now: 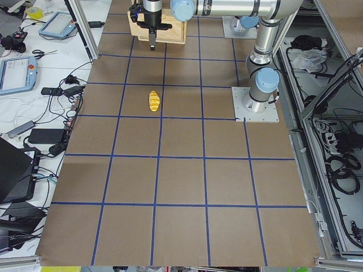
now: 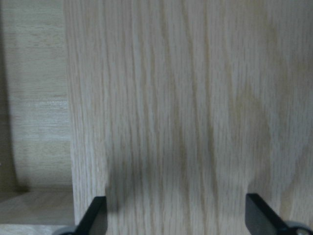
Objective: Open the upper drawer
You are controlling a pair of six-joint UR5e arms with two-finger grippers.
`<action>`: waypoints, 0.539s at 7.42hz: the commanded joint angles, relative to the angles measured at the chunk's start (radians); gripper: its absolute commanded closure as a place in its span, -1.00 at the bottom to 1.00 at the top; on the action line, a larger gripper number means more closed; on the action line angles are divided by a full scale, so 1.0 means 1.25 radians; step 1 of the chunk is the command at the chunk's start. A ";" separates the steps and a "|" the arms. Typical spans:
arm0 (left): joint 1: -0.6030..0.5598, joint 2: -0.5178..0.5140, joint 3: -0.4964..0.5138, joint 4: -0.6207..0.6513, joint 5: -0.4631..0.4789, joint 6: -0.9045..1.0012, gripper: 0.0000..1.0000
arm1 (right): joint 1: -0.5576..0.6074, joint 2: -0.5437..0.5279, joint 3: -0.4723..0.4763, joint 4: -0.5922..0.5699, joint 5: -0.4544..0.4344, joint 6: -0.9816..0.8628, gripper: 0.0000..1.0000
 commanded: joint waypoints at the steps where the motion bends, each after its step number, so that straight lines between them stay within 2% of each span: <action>1: 0.002 0.034 -0.035 0.001 0.001 0.004 -1.00 | 0.000 0.000 0.000 0.000 0.001 0.000 -1.00; 4: 0.002 0.039 -0.035 -0.005 -0.007 0.004 -1.00 | 0.000 0.000 0.000 0.000 0.000 0.000 -1.00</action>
